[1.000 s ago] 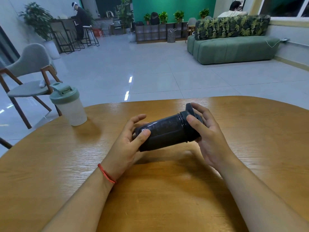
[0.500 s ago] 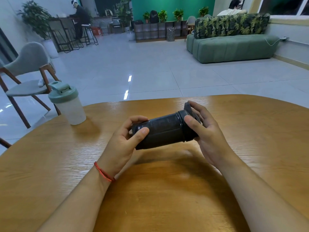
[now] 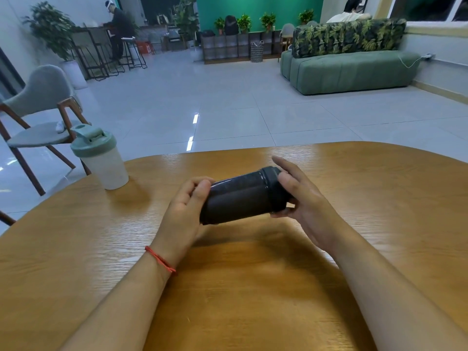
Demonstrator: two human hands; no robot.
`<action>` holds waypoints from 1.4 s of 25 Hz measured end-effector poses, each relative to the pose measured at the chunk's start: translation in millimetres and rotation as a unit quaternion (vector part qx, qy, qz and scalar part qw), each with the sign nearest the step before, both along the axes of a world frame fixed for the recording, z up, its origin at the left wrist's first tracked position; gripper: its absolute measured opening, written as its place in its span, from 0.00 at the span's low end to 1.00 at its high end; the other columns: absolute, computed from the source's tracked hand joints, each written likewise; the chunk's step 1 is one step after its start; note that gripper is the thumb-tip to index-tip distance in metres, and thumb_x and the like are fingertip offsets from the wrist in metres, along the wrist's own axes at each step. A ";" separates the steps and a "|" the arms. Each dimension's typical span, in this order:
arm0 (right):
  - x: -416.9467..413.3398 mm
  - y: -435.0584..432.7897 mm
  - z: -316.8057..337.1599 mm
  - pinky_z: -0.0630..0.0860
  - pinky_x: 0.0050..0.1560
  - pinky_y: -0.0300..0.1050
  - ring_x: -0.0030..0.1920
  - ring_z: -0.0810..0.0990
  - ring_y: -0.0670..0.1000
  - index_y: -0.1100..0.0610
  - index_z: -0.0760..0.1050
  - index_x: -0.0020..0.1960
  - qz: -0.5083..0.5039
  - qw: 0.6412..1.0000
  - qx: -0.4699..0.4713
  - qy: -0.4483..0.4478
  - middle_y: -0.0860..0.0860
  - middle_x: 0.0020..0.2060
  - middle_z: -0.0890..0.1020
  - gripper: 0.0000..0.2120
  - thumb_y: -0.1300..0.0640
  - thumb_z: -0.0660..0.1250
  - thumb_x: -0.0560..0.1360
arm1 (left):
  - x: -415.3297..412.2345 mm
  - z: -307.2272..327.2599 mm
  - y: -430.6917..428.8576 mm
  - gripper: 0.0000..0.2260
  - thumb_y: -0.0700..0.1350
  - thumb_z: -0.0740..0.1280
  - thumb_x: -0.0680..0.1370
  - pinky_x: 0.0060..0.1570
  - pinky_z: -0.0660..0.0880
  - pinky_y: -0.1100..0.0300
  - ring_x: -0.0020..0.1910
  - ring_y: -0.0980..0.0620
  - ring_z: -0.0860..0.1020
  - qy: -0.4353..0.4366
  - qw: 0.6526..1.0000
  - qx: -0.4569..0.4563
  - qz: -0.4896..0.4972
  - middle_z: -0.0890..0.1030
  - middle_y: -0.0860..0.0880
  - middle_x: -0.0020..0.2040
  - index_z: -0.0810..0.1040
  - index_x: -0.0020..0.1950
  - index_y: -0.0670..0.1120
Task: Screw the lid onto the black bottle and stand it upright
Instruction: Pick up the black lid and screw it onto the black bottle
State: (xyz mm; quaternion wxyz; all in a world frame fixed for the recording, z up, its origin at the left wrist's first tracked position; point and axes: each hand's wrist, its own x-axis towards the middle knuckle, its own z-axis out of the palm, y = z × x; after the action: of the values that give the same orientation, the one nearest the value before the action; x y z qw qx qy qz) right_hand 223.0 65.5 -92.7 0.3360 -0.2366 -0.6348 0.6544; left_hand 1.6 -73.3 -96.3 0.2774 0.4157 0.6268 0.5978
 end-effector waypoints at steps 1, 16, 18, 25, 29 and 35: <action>1.5 -1.4 -0.8 0.87 0.57 0.54 0.64 0.85 0.53 0.31 0.72 0.78 0.019 0.999 0.038 -0.024 0.46 0.74 0.75 0.27 0.41 0.71 0.79 | 1.6 3.3 2.1 0.15 0.60 0.61 0.87 0.43 0.83 0.48 0.58 0.43 0.83 -0.058 0.998 -0.025 0.029 0.82 0.43 0.60 0.83 0.59 0.53; -0.4 -2.3 -5.8 0.82 0.53 0.36 0.59 0.86 0.43 0.45 0.76 0.71 0.002 0.983 0.167 -0.081 0.40 0.58 0.87 0.35 0.35 0.78 0.68 | 0.9 3.6 -7.2 0.28 0.67 0.71 0.74 0.30 0.78 0.55 0.48 0.49 0.83 -0.102 0.994 -0.032 -0.021 0.81 0.43 0.53 0.81 0.61 0.46; -4.0 -2.9 -8.3 0.84 0.52 0.39 0.58 0.87 0.47 0.49 0.77 0.70 -0.008 0.986 0.156 -0.056 0.46 0.58 0.87 0.34 0.38 0.79 0.68 | 4.8 4.0 -6.1 0.29 0.68 0.70 0.73 0.29 0.77 0.55 0.46 0.49 0.84 -0.102 0.995 -0.022 -0.004 0.81 0.43 0.51 0.82 0.59 0.45; -3.6 0.9 -16.5 0.84 0.60 0.45 0.64 0.84 0.49 0.42 0.72 0.72 0.032 0.981 0.187 -0.046 0.44 0.62 0.82 0.38 0.45 0.85 0.67 | 4.2 11.2 -3.6 0.23 0.62 0.66 0.82 0.20 0.71 0.62 0.31 0.44 0.83 -0.177 0.980 -0.089 -0.004 0.85 0.39 0.43 0.84 0.58 0.42; -2.5 3.0 -17.1 0.82 0.68 0.49 0.68 0.84 0.50 0.42 0.71 0.74 0.041 0.970 0.237 -0.044 0.48 0.70 0.81 0.44 0.52 0.90 0.65 | 4.8 14.2 -2.0 0.21 0.61 0.64 0.83 0.18 0.65 0.65 0.24 0.44 0.80 -0.230 0.964 -0.136 -0.008 0.85 0.43 0.37 0.86 0.55 0.45; -5.9 -3.6 -11.5 0.87 0.52 0.46 0.55 0.88 0.47 0.45 0.75 0.68 -0.005 0.977 0.197 -0.086 0.42 0.56 0.85 0.30 0.37 0.78 0.70 | 9.0 11.4 -5.2 0.20 0.62 0.69 0.81 0.26 0.76 0.57 0.35 0.47 0.84 -0.140 0.989 -0.053 -0.016 0.84 0.40 0.46 0.83 0.55 0.46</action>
State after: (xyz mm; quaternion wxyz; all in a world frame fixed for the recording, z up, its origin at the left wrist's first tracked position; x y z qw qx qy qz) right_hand 217.1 61.9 -104.2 0.3231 -0.2242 -0.7767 0.4921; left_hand 10.7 -78.5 -84.9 0.3936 0.3224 0.6061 0.6114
